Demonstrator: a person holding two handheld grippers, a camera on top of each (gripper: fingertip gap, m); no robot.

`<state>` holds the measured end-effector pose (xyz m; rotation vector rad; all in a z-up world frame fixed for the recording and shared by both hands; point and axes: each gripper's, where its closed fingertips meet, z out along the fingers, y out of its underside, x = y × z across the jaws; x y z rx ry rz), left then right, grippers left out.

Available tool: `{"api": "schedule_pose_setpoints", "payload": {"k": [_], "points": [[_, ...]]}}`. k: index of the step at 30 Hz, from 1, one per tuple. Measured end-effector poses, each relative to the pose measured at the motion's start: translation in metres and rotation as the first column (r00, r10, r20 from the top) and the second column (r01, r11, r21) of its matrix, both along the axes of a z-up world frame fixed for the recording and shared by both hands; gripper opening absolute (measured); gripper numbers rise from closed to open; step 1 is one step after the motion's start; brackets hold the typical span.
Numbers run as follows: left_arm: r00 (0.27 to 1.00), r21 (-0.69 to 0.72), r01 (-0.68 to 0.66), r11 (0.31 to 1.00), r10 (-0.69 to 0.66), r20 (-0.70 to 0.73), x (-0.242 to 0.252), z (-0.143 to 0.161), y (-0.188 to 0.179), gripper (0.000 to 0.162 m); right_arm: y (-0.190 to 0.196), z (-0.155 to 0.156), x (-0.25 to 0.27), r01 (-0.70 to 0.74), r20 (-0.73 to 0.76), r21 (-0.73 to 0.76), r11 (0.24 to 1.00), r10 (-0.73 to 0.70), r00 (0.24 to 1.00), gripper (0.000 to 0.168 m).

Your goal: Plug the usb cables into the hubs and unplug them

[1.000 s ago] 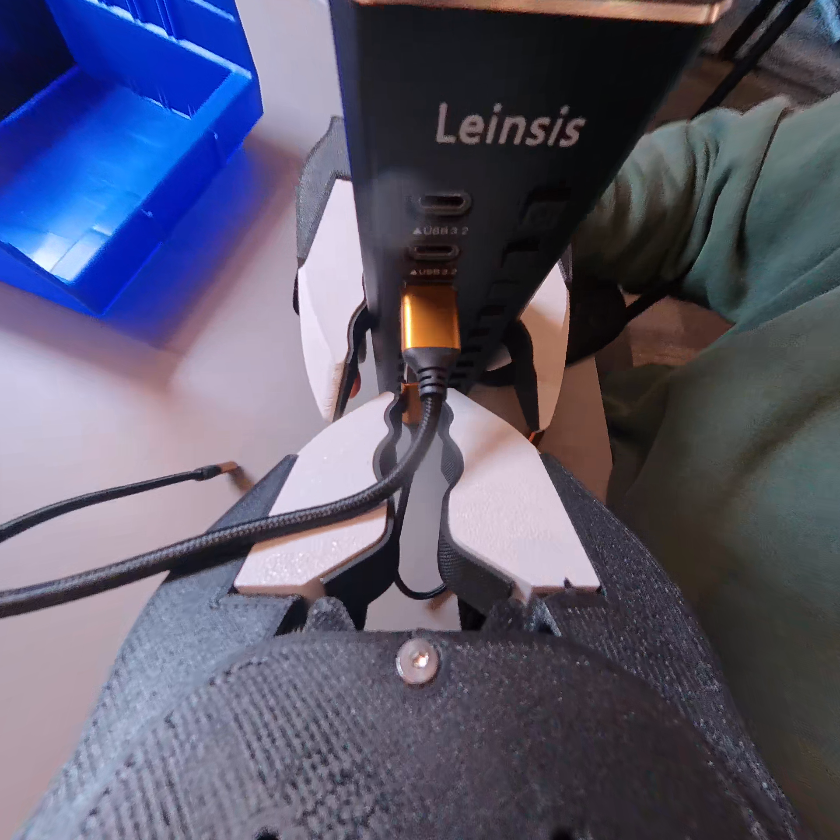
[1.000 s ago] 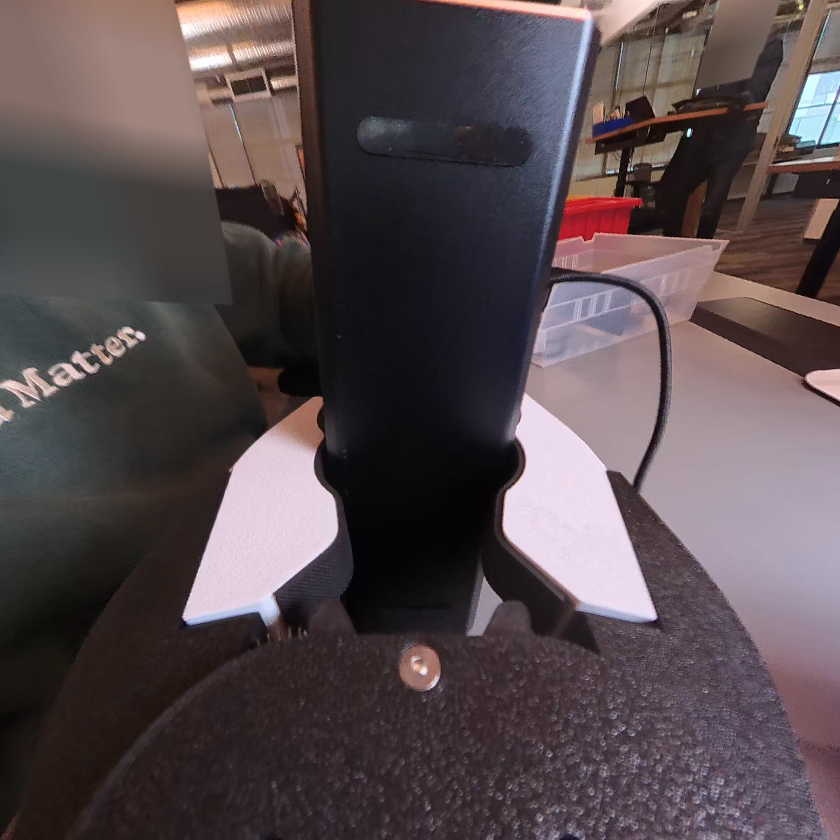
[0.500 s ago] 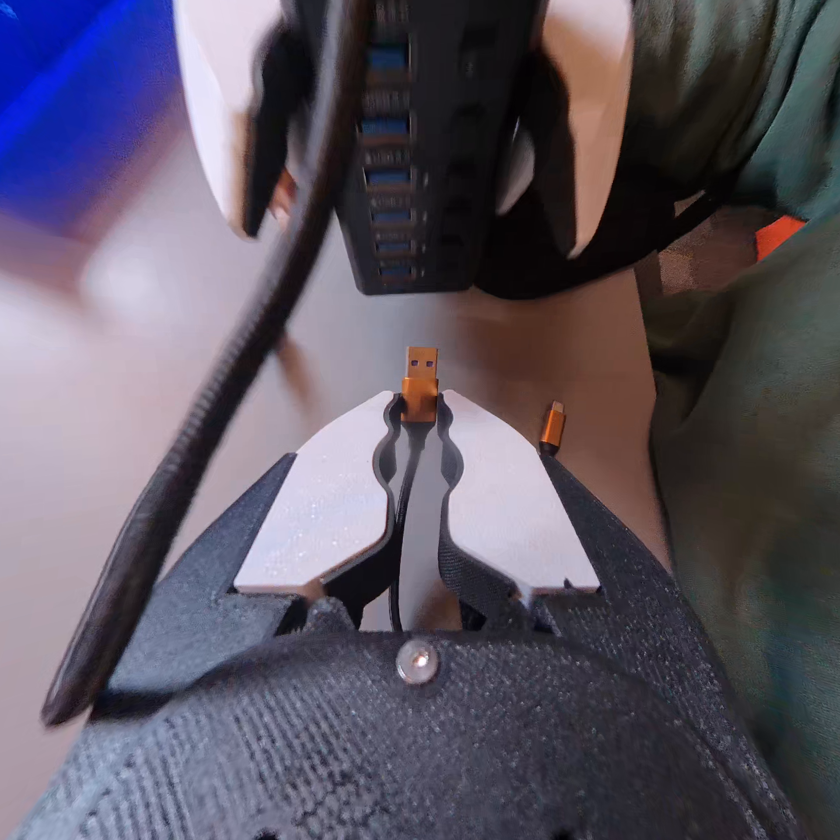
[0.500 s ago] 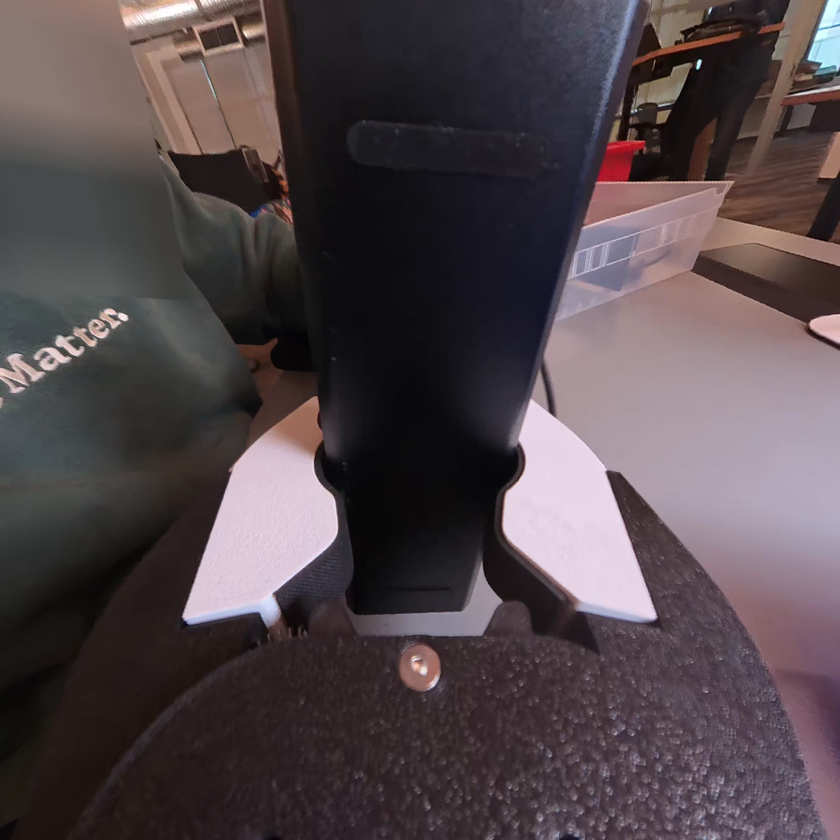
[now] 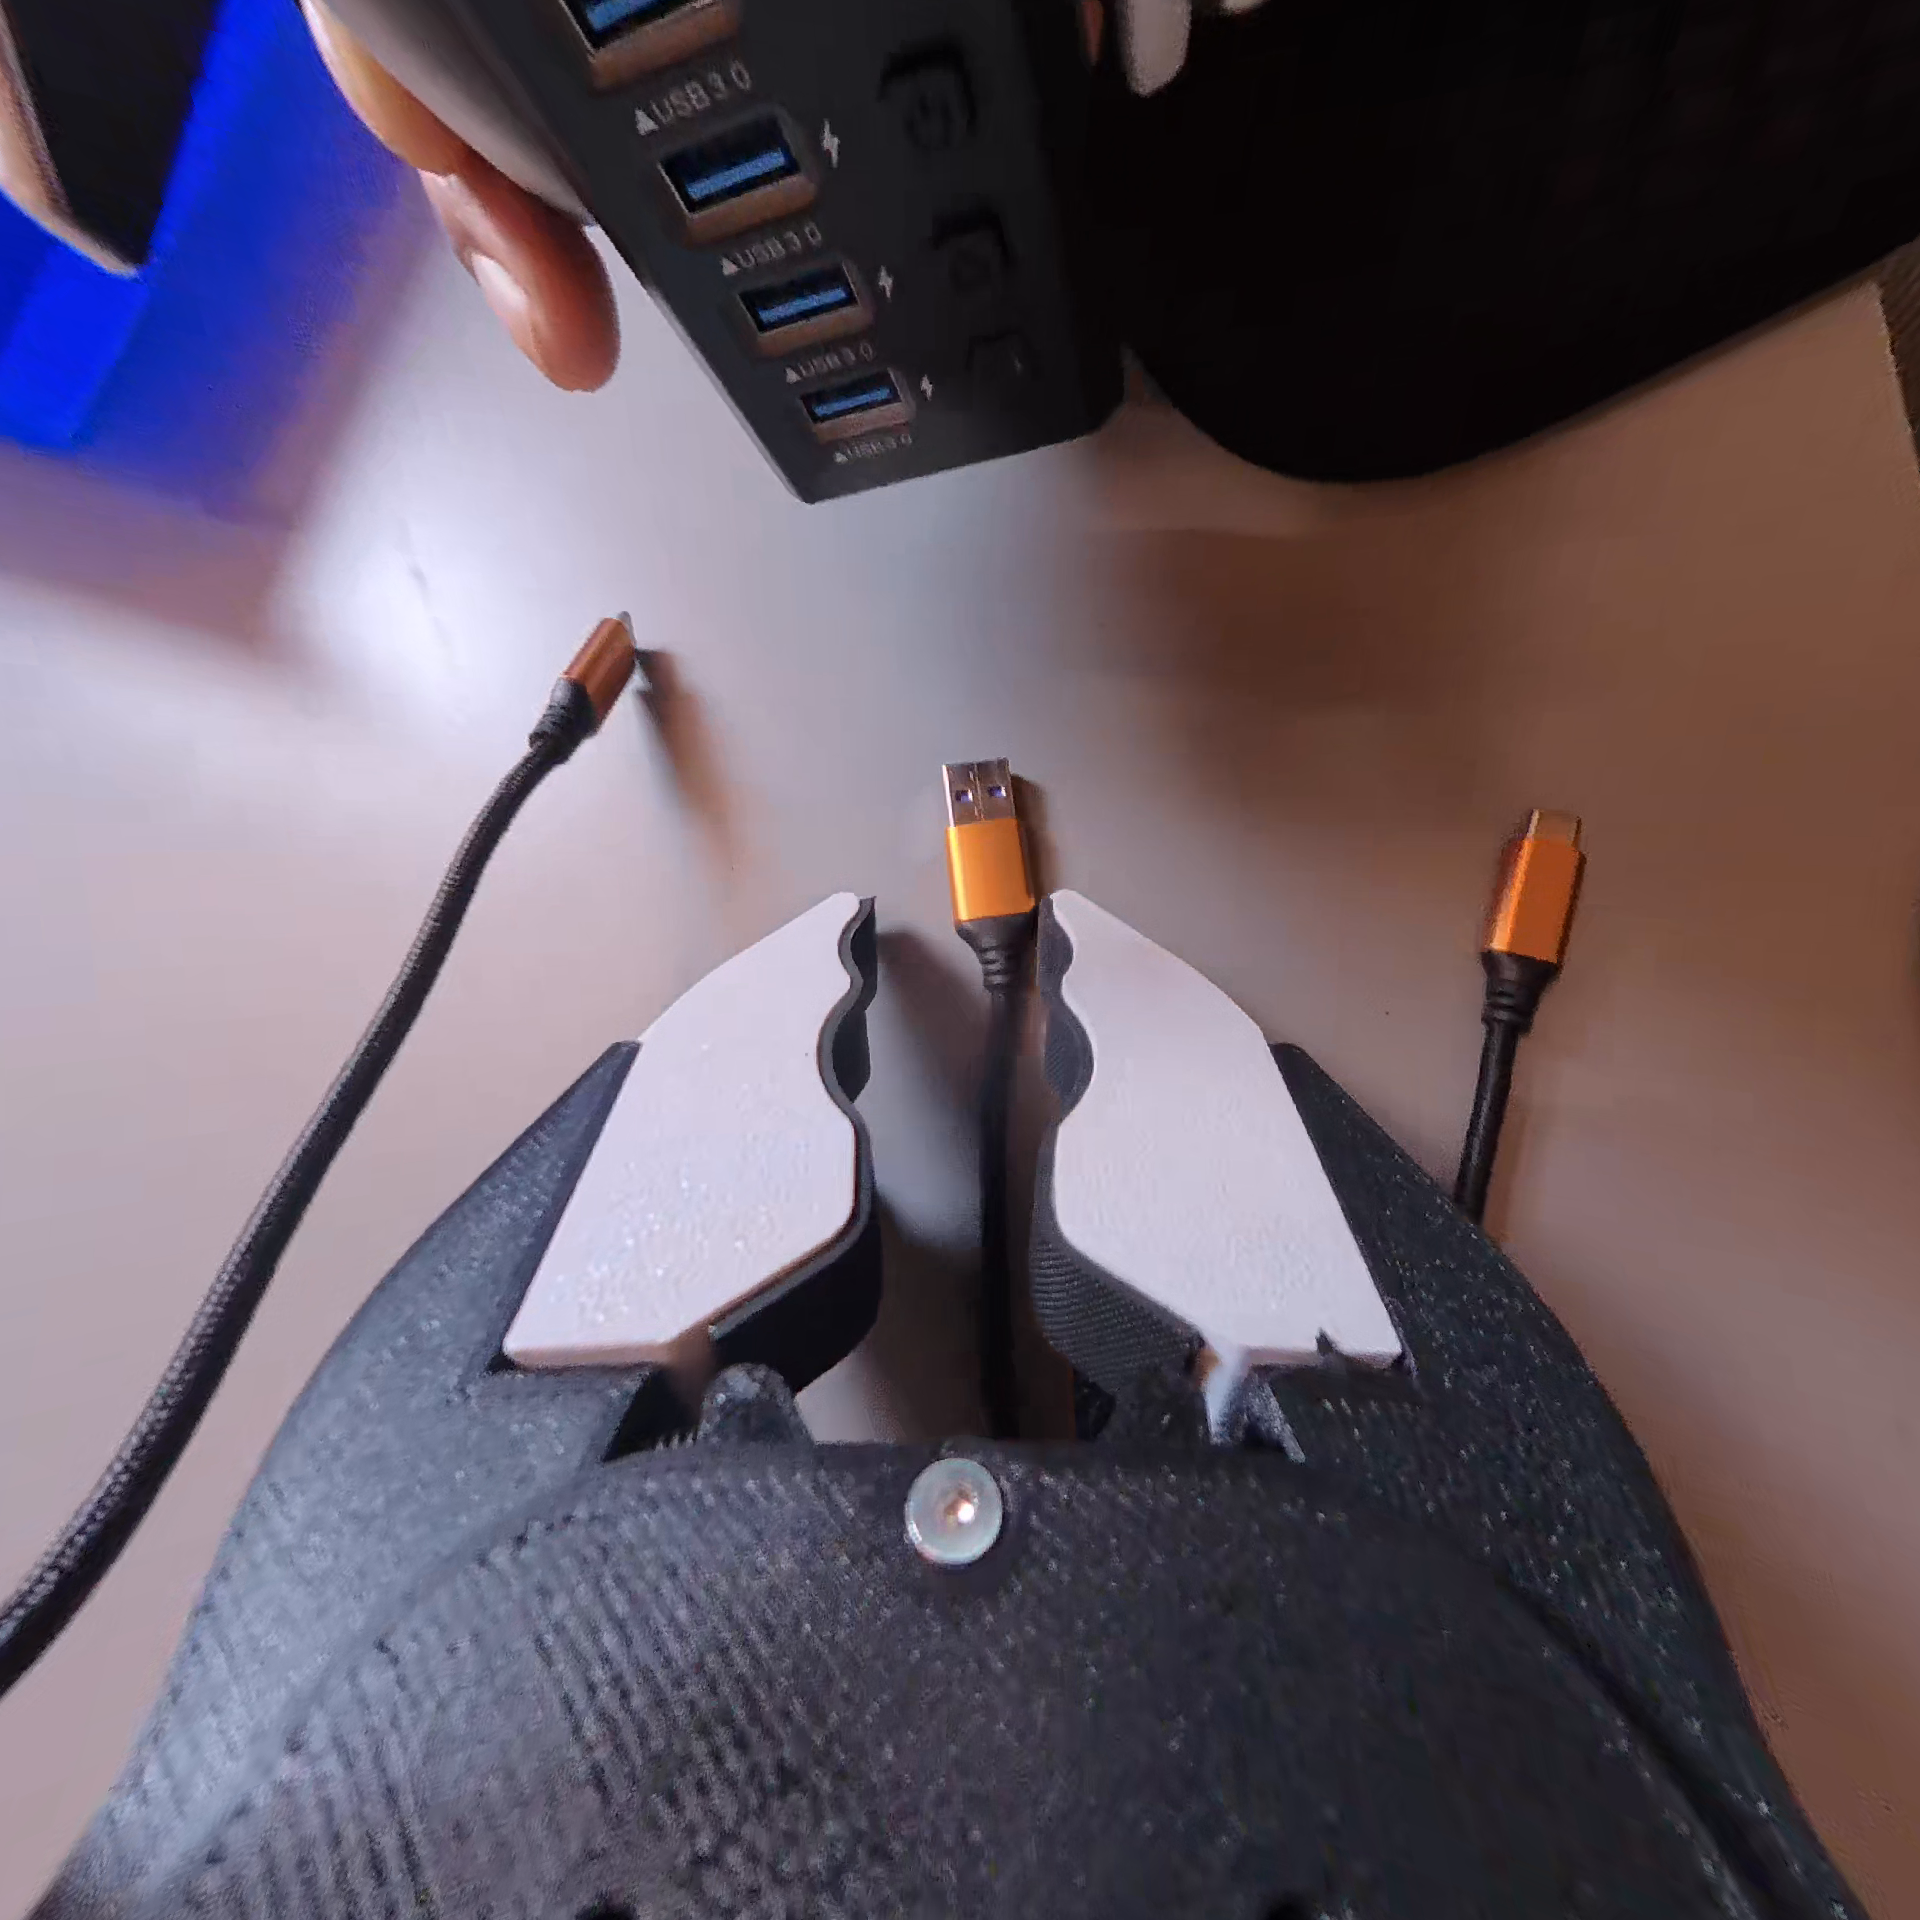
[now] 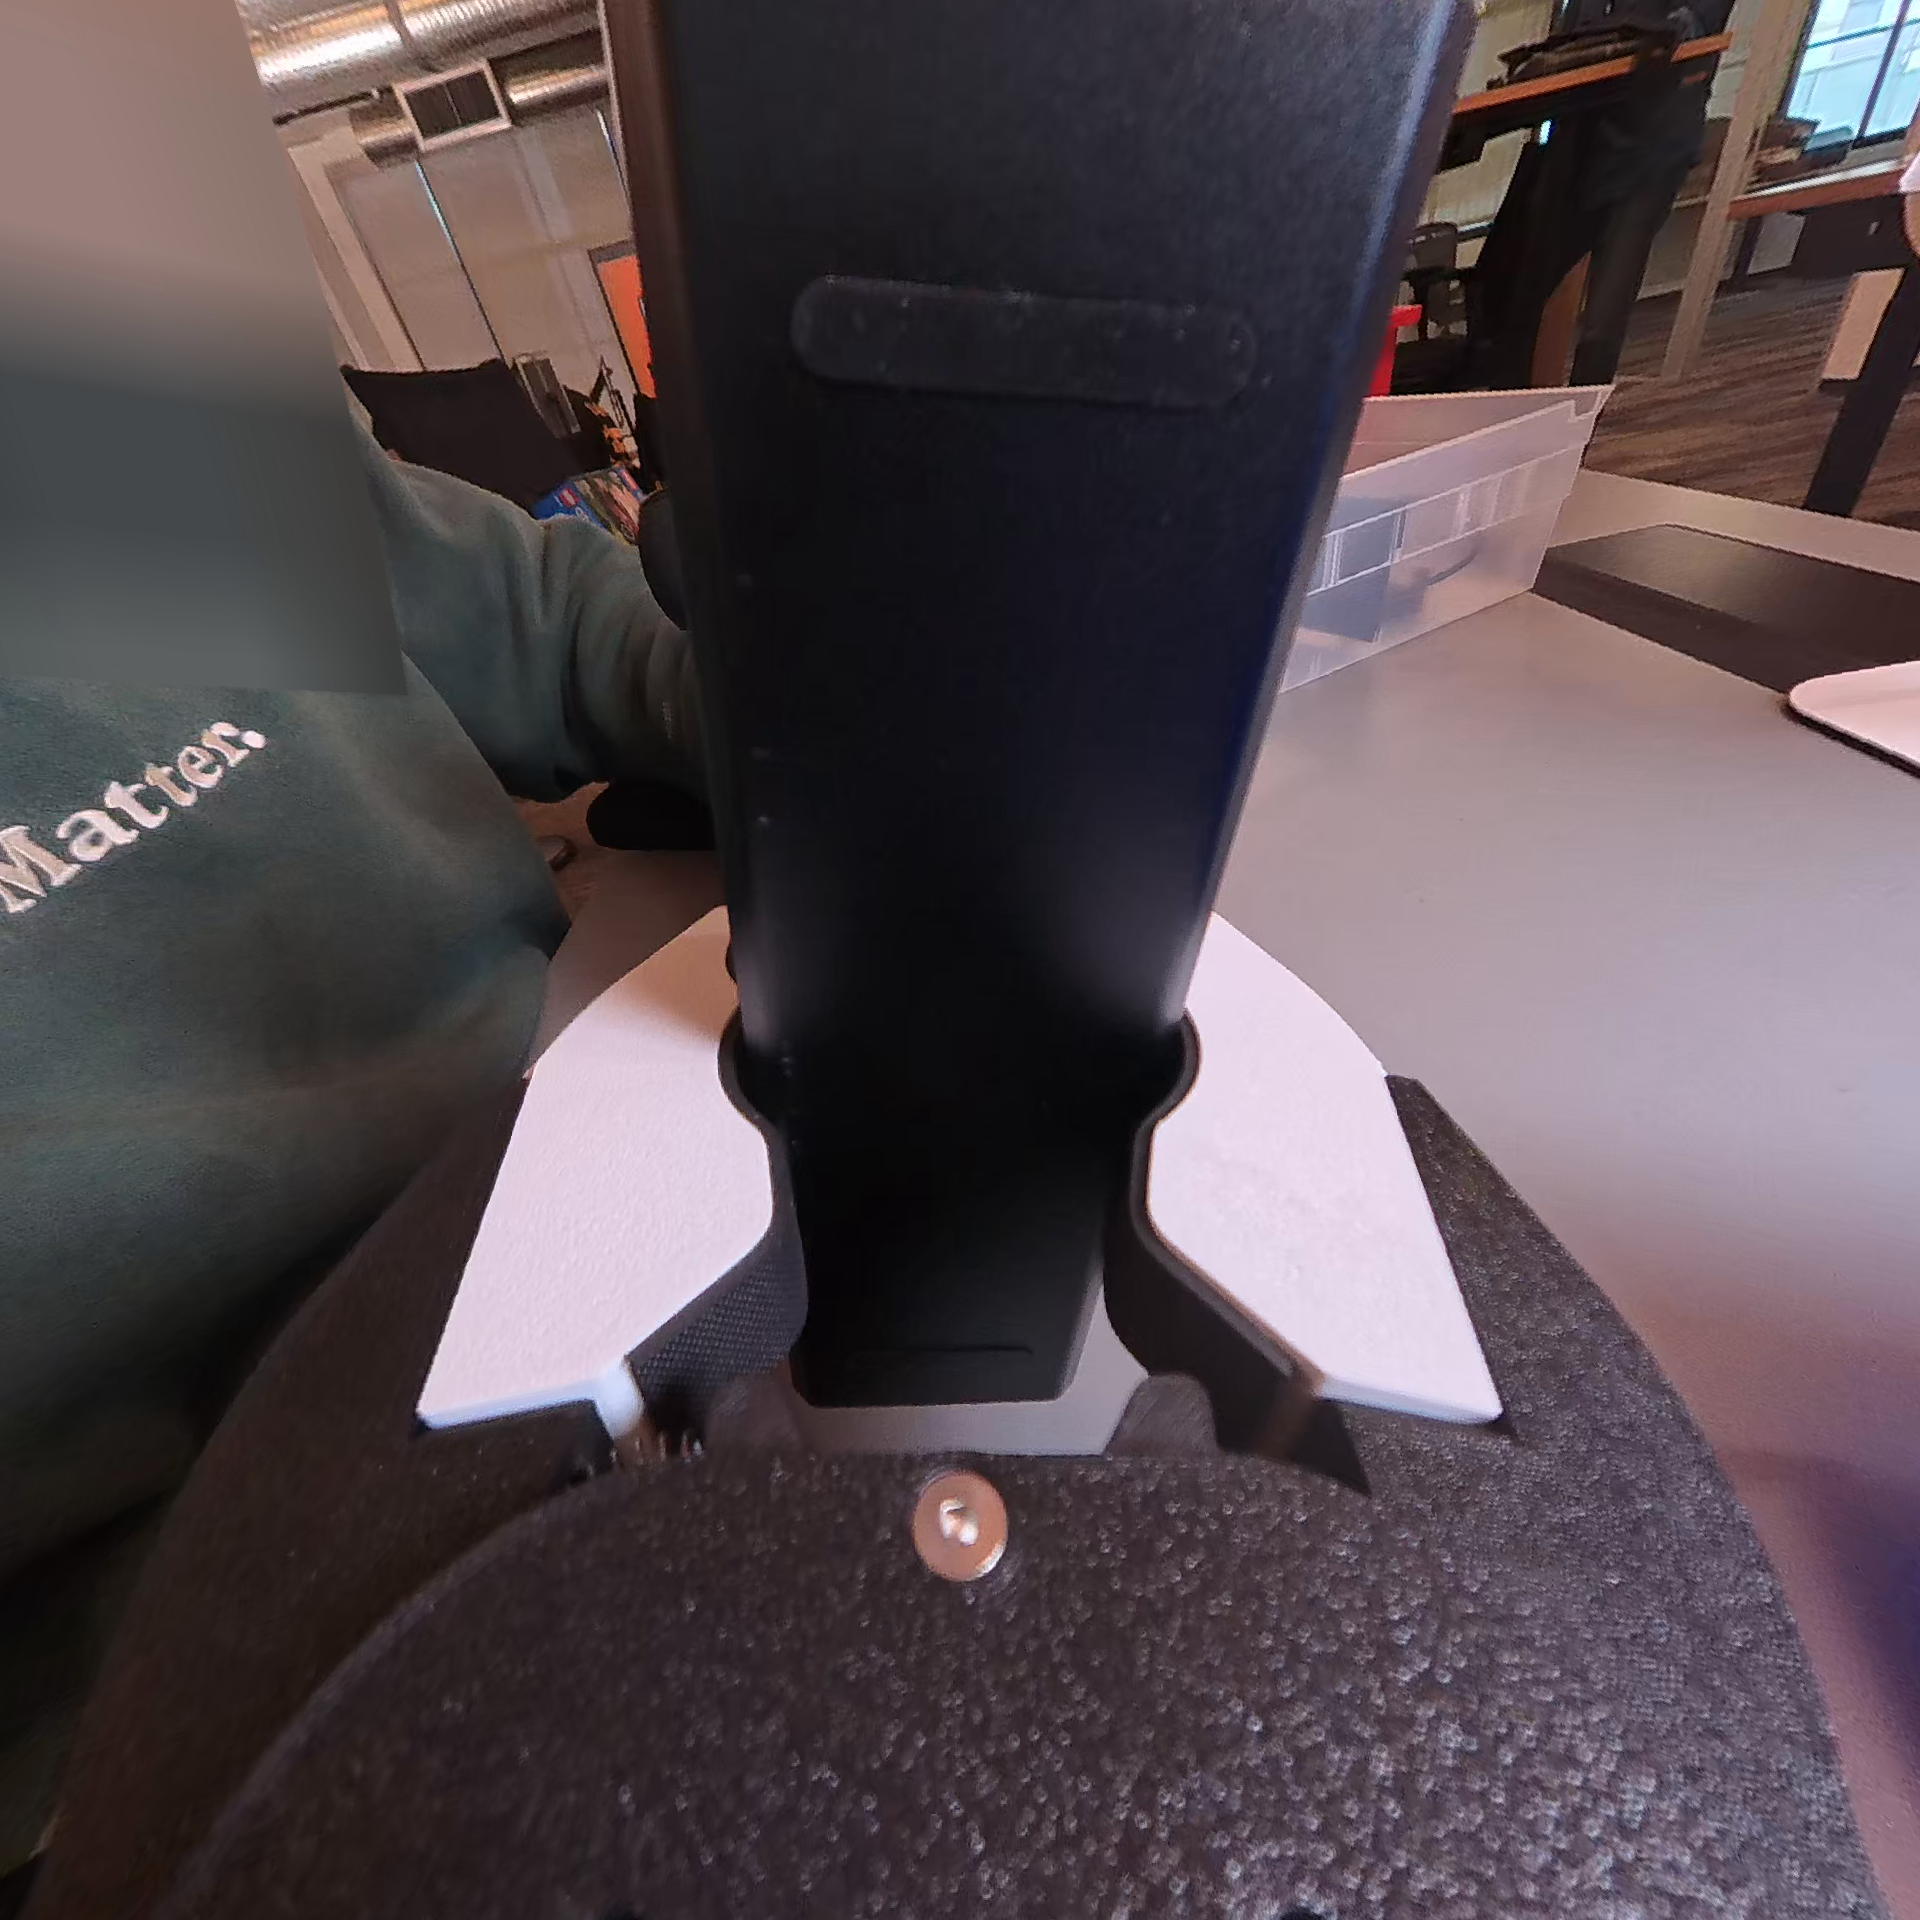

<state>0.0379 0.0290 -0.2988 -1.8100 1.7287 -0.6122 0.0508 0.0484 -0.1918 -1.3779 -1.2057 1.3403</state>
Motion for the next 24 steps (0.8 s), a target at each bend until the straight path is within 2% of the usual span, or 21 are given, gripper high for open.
{"api": "schedule_pose_setpoints", "payload": {"k": [4, 9, 13, 16, 18, 20, 24], "points": [[1.0, 0.048, 0.014, 0.999, -0.014, -0.01, 0.003, 0.0, -0.004, 0.02, 0.0, 0.004, 0.004, 0.006, -0.025, 0.002, 1.0, -0.006, 1.0, 0.072], [1.0, 0.02, -0.012, 1.0, 0.012, -0.004, 0.002, -0.001, -0.004, 0.019, -0.001, 0.008, 0.007, -0.002, -0.05, -0.006, 1.0, 0.002, 0.999, 0.072], [1.0, 0.064, 0.022, 0.998, -0.022, -0.005, 0.004, 0.002, -0.006, 0.015, -0.005, 0.011, 0.008, -0.023, -0.067, 0.003, 1.0, 0.024, 0.997, 0.072], [0.982, -0.147, 0.028, 0.989, 0.001, 0.189, 0.012, 0.039, -0.013, 0.015, -0.011, 0.014, 0.008, -0.053, -0.074, 0.013, 0.999, 0.054, 0.996, 0.072], [0.963, -0.227, 0.031, 0.973, 0.031, 0.266, 0.016, 0.062, -0.01, 0.015, -0.017, 0.013, 0.004, -0.083, -0.062, 0.018, 0.996, 0.084, 0.995, 0.072], [0.975, -0.213, 0.027, 0.977, 0.021, 0.221, 0.017, 0.061, -0.008, 0.011, -0.021, 0.011, -0.001, -0.1, -0.05, 0.026, 0.995, 0.101, 0.994, 0.072], [0.984, -0.248, 0.023, 0.968, 0.022, 0.179, 0.021, 0.053, -0.008, 0.016, -0.025, 0.009, -0.007, -0.116, -0.038, 0.031, 0.993, 0.117, 0.992, 0.072]]}}
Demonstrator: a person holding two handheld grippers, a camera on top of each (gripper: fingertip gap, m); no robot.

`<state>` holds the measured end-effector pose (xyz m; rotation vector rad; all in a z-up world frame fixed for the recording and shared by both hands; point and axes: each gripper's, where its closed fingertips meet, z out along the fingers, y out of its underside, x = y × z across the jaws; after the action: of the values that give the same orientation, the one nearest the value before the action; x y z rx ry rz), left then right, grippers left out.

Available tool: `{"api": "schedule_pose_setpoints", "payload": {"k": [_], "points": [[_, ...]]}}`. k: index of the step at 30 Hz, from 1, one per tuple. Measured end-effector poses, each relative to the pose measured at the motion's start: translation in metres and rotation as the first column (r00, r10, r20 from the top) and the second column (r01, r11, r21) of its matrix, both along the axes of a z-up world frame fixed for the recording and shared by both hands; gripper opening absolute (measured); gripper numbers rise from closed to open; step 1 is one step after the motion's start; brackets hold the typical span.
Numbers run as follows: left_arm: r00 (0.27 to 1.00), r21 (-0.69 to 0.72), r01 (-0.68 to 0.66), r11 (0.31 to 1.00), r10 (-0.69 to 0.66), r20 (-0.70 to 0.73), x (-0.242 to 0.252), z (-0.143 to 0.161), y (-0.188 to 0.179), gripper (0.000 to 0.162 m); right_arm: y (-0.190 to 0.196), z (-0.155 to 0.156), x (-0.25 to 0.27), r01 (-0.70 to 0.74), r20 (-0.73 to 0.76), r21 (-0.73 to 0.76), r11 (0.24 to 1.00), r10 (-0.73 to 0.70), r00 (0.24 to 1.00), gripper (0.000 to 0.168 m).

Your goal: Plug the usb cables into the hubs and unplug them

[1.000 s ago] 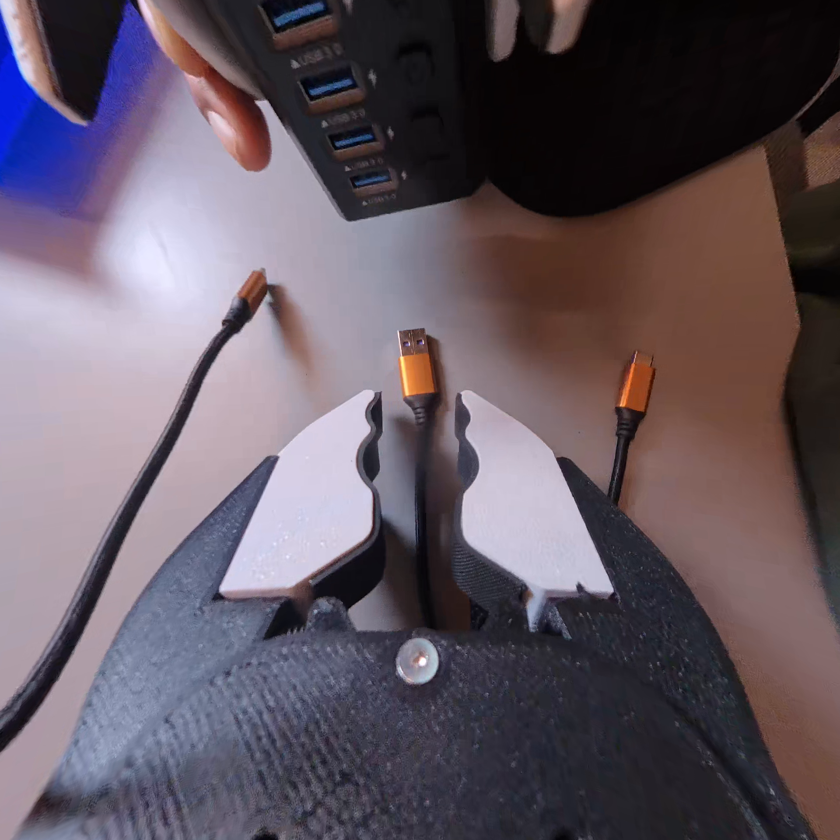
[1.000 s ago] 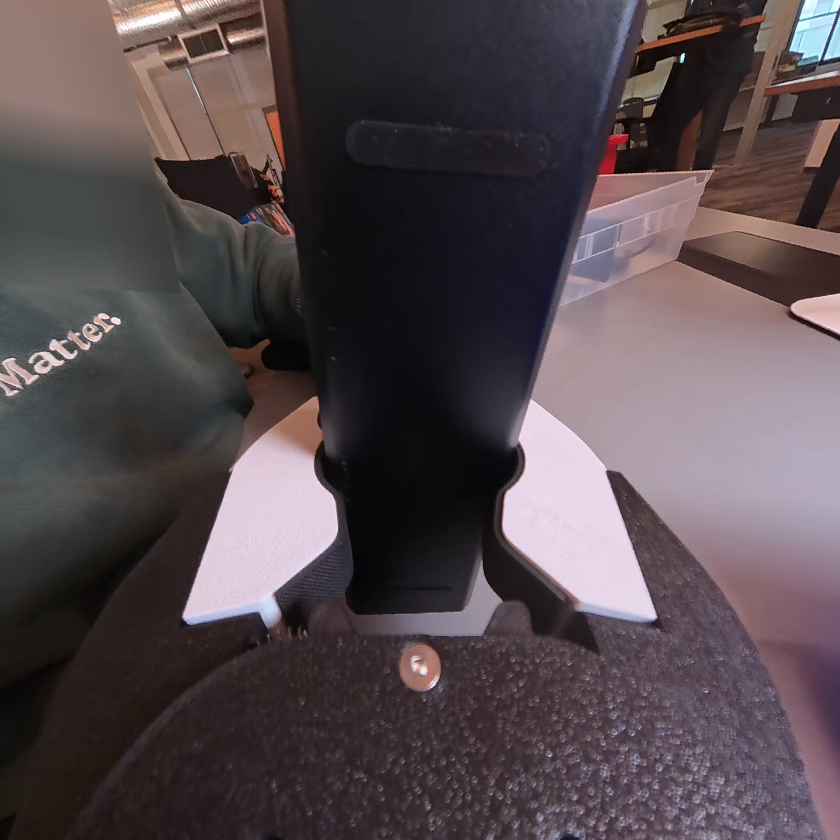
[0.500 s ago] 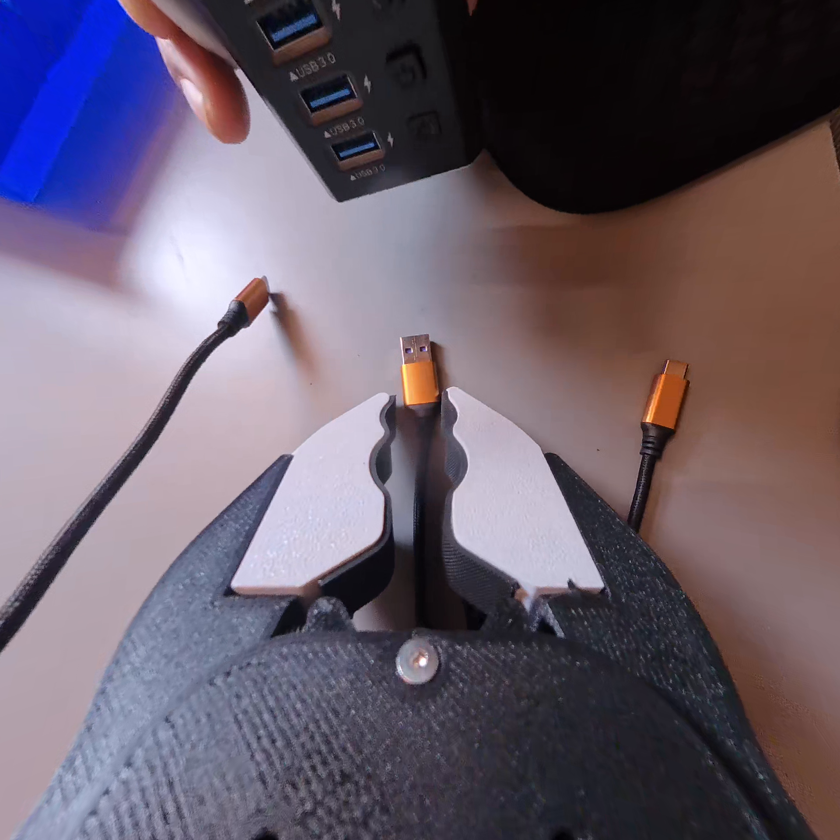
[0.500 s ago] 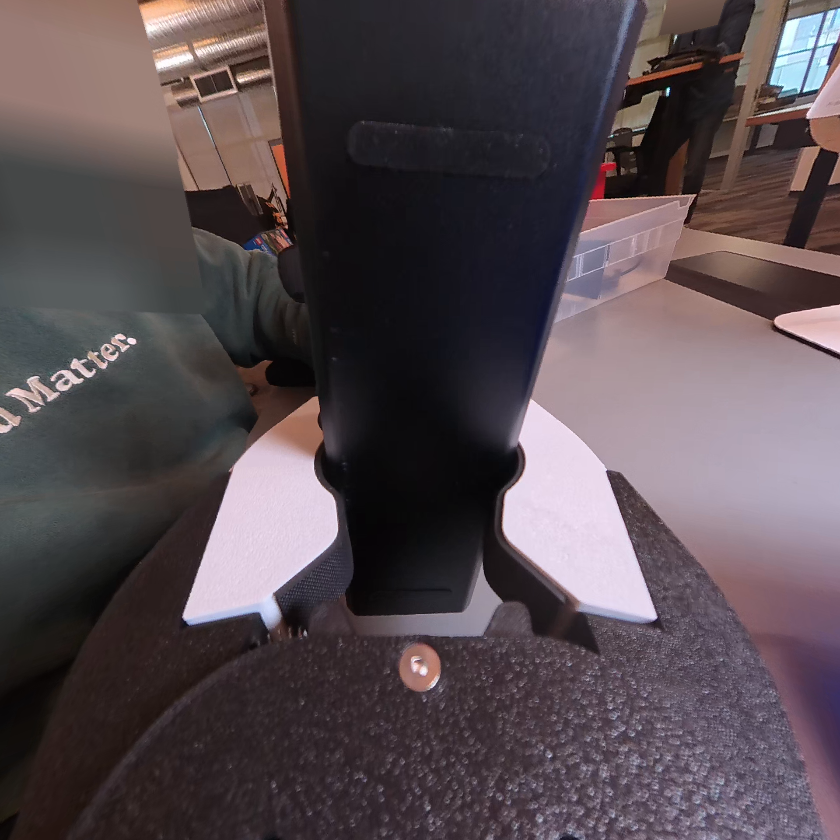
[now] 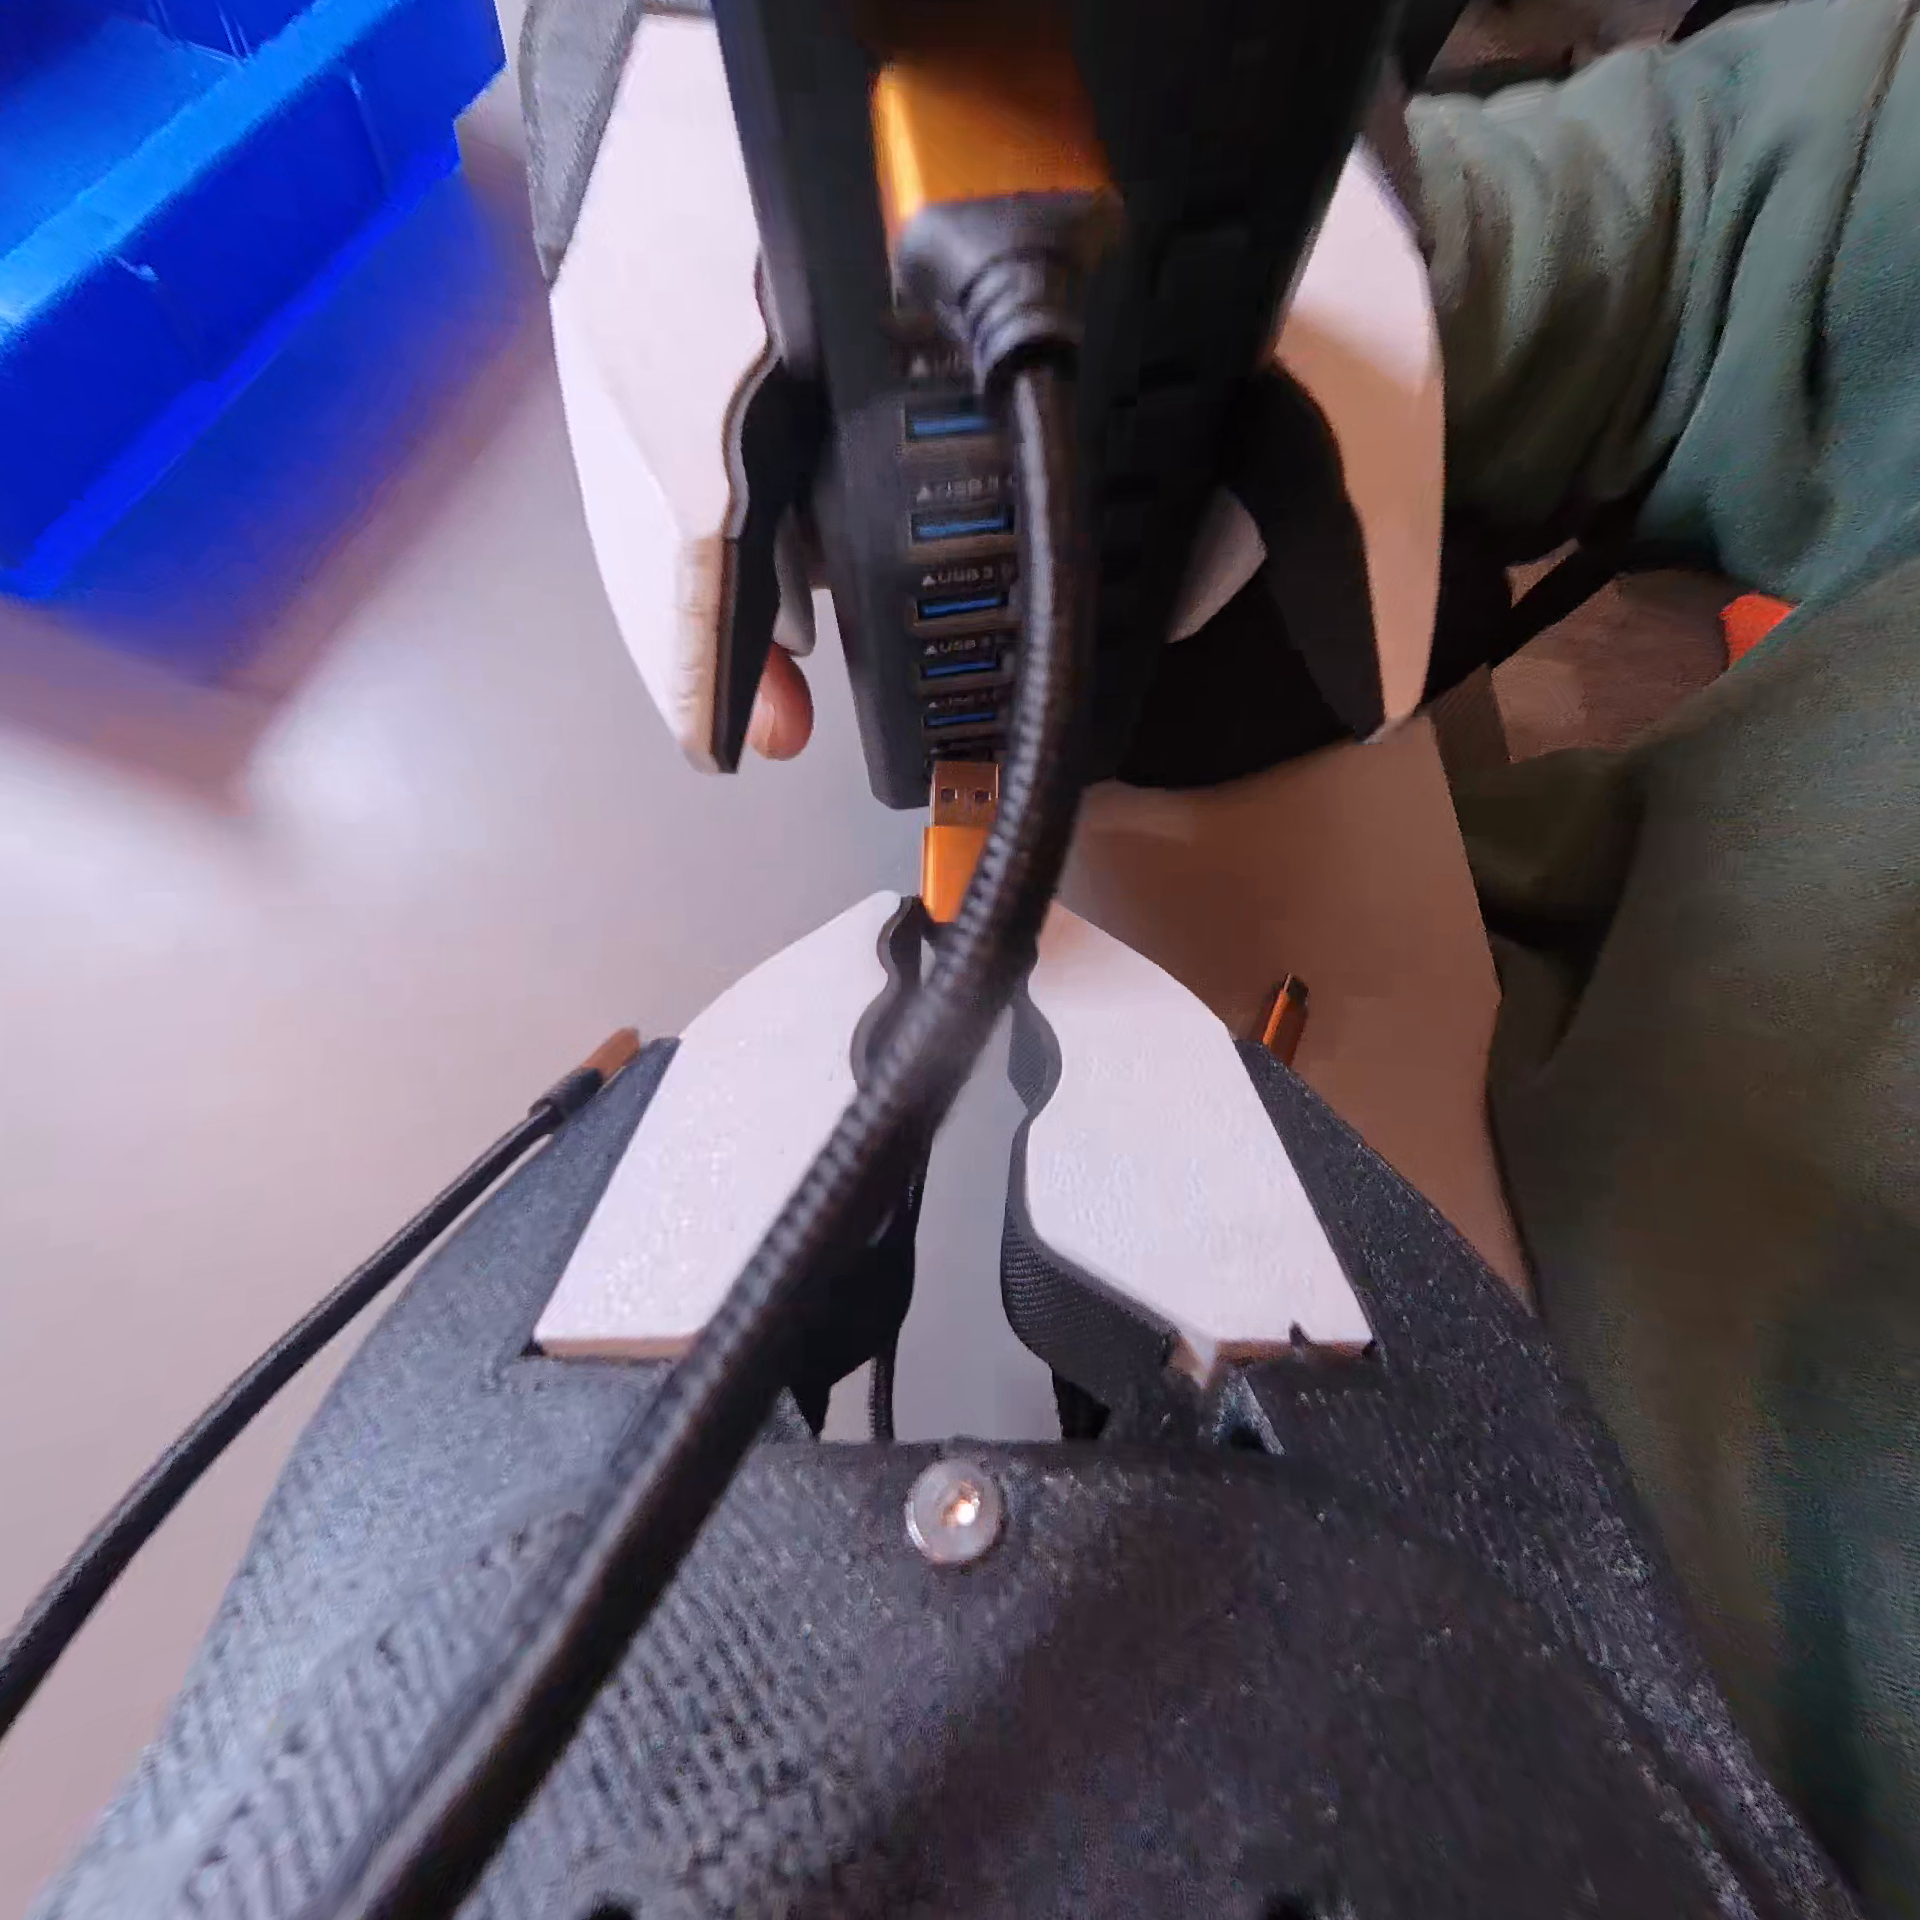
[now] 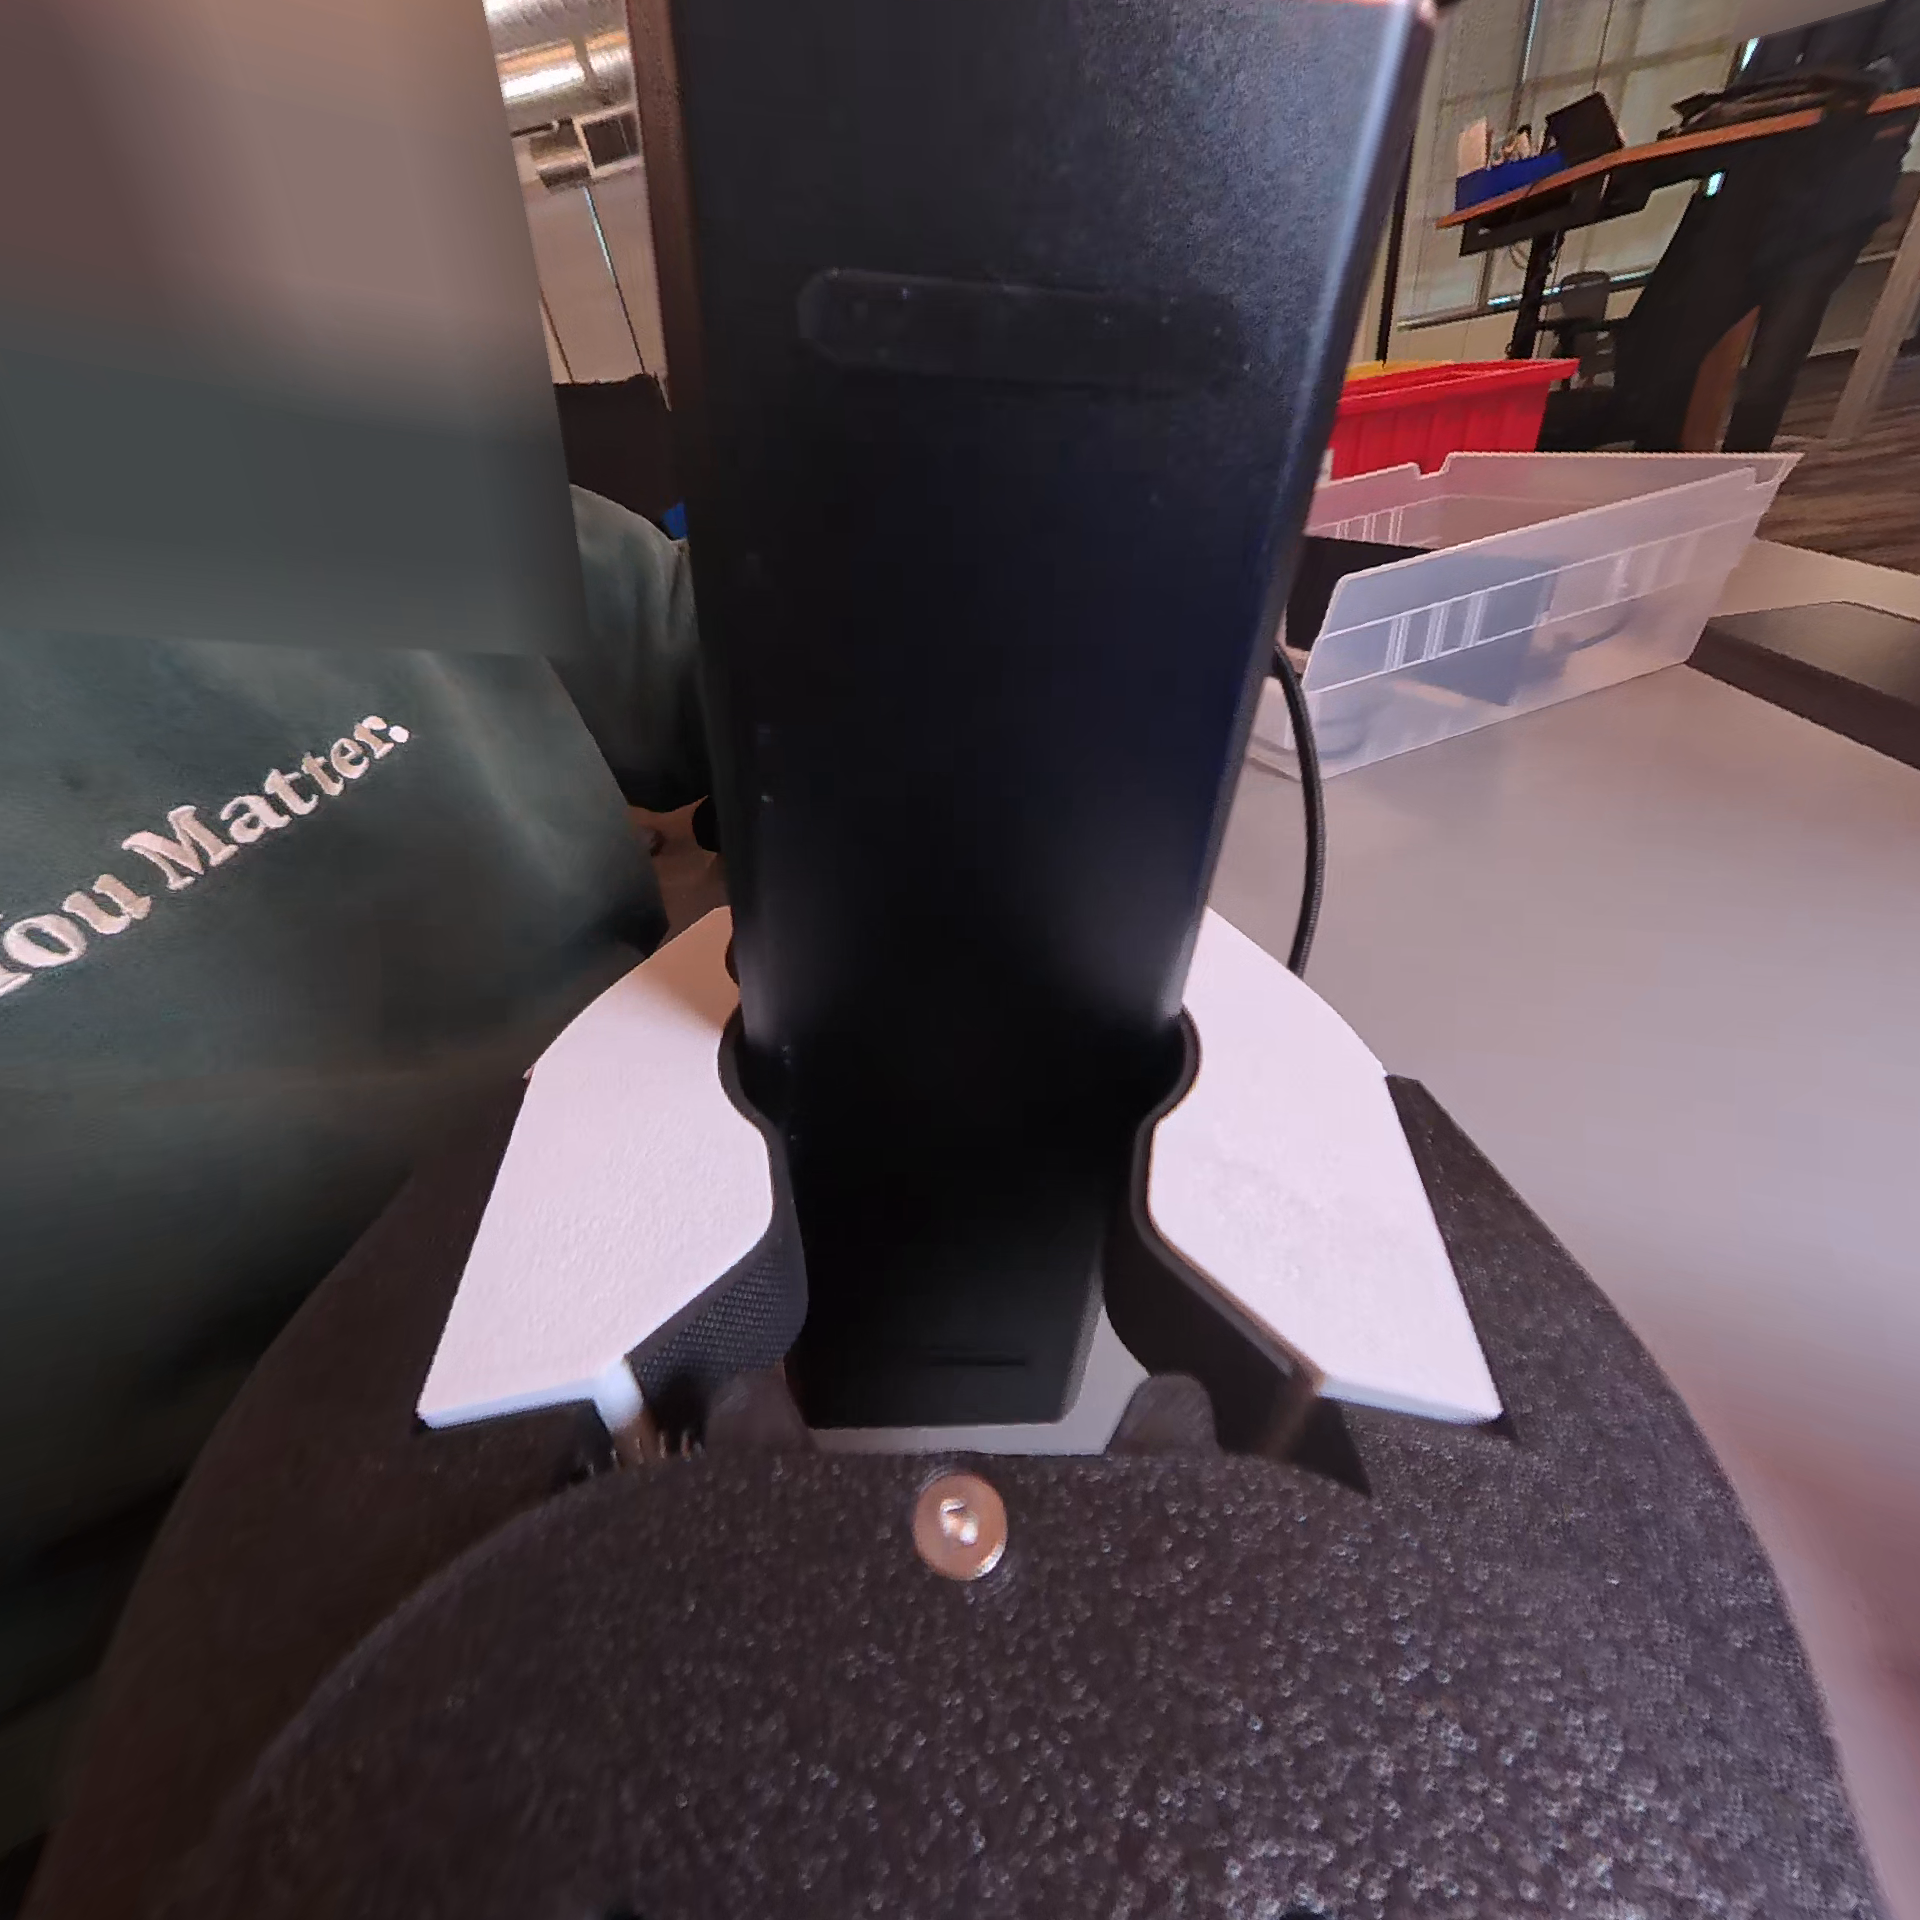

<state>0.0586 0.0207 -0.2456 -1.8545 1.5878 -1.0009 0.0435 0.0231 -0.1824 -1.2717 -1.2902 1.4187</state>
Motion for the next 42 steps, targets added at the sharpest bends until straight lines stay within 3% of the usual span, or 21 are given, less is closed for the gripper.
{"api": "schedule_pose_setpoints", "payload": {"k": [25, 33, 39, 42], "points": [[0.992, -0.005, -0.062, 0.998, 0.062, 0.108, 0.009, 0.009, 0.002, 0.016, 0.002, 0.006, -0.003, 0.023, -0.032, -0.017, 1.0, -0.023, 0.999, 0.072], [0.994, 0.016, -0.084, 0.996, 0.082, 0.077, -0.003, -0.002, 0.006, 0.016, 0.005, -0.019, -0.005, 0.051, 0.131, 0.048, 0.998, -0.057, 0.99, 0.072], [0.997, 0.063, -0.08, 0.995, 0.078, 0.027, -0.009, -0.015, 0.008, 0.015, 0.006, -0.06, -0.004, 0.036, 0.353, 0.178, 0.983, -0.098, 0.93, 0.071], [0.996, 0.128, -0.067, 0.989, 0.074, -0.052, -0.015, -0.023, 0.012, 0.015, 0.005, -0.066, -0.005, 0.019, 0.384, 0.202, 0.979, -0.097, 0.918, 0.072]]}}
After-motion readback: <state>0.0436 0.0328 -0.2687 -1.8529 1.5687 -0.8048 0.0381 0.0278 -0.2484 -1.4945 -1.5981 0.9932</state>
